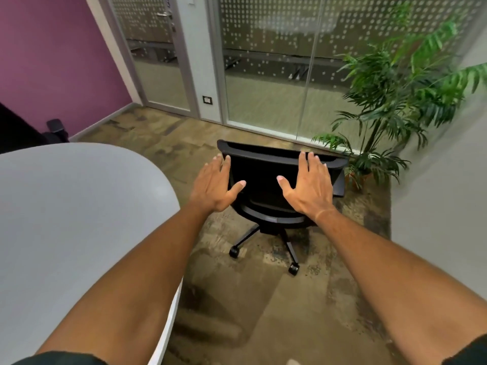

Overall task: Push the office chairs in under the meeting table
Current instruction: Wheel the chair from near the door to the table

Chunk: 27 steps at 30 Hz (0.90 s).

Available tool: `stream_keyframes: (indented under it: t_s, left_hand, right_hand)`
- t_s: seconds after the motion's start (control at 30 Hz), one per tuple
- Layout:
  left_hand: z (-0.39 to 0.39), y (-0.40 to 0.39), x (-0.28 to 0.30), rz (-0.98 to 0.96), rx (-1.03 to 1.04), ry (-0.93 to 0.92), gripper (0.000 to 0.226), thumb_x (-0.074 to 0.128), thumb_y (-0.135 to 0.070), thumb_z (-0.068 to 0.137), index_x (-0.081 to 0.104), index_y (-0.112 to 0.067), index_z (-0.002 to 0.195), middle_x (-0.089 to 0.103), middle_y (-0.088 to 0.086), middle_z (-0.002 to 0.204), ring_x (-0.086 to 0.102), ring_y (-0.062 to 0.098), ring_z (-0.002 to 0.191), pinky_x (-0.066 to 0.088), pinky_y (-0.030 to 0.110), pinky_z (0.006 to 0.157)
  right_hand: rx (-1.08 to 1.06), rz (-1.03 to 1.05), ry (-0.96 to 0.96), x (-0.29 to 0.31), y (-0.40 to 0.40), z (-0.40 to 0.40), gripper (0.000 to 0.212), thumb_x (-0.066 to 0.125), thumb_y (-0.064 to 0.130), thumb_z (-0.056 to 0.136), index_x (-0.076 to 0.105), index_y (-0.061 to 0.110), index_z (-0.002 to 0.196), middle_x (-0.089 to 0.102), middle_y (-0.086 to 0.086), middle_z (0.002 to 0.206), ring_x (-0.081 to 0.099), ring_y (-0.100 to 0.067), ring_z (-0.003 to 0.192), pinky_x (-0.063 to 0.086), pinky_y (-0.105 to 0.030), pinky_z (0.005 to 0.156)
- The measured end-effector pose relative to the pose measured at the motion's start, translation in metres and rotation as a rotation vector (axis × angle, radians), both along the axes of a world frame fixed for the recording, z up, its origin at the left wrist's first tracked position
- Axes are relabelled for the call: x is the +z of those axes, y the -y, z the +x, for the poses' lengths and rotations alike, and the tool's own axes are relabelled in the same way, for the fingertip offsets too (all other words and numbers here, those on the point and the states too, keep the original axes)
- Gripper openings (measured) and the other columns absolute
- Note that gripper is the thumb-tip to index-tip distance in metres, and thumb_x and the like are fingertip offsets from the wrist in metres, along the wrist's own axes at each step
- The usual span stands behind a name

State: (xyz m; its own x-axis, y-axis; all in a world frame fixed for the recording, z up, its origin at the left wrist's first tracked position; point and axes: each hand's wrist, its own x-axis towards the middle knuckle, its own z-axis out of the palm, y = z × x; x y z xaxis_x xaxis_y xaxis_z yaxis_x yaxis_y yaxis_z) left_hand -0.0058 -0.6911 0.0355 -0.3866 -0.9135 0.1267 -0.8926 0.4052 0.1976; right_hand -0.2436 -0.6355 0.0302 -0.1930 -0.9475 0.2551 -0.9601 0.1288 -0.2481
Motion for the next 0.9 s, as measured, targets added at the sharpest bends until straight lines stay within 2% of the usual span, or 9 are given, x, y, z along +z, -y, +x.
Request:
stream_keyframes:
  t_s: [0.27, 0.5, 0.67, 0.9]
  left_hand:
    - [-0.06, 0.091, -0.011, 0.017, 0.0, -0.015, 0.074, 0.029, -0.052, 0.098, 0.012, -0.005, 0.153, 0.012, 0.019, 0.161, 0.01, 0.028, 0.149, 0.009, 0.04, 0.121]
    - [-0.095, 0.156, -0.026, 0.151, 0.1, 0.043, 0.067, 0.027, -0.045, 0.101, 0.01, -0.007, 0.154, 0.008, 0.018, 0.162, 0.006, 0.027, 0.15, 0.005, 0.039, 0.121]
    - [-0.106, 0.184, -0.028, 0.243, 0.134, 0.234, 0.07, 0.037, -0.041, 0.096, 0.013, -0.009, 0.154, 0.009, 0.017, 0.162, 0.006, 0.027, 0.15, 0.003, 0.041, 0.121]
    - [-0.108, 0.173, -0.031, 0.255, 0.142, 0.271, 0.063, 0.028, -0.036, 0.098, 0.016, -0.007, 0.153, 0.013, 0.018, 0.161, 0.007, 0.027, 0.149, 0.001, 0.042, 0.121]
  right_hand:
    - [0.005, 0.068, -0.02, -0.018, 0.087, -0.056, 0.082, 0.026, 0.06, 0.093, 0.016, 0.003, 0.151, 0.018, -0.022, 0.158, 0.013, -0.034, 0.146, 0.007, -0.047, 0.12]
    - [0.006, 0.216, -0.033, -0.035, 0.13, -0.073, 0.079, 0.015, 0.062, 0.095, 0.017, 0.008, 0.152, 0.021, -0.022, 0.157, 0.015, -0.033, 0.146, 0.008, -0.048, 0.12]
    - [0.017, 0.244, -0.021, -0.037, 0.137, -0.078, 0.079, 0.018, 0.062, 0.094, 0.021, 0.008, 0.151, 0.026, -0.024, 0.155, 0.019, -0.034, 0.145, 0.01, -0.048, 0.119]
    - [0.01, 0.281, 0.006, -0.036, 0.132, -0.082, 0.079, 0.024, 0.059, 0.093, 0.023, 0.006, 0.15, 0.027, -0.027, 0.153, 0.02, -0.036, 0.145, 0.011, -0.046, 0.12]
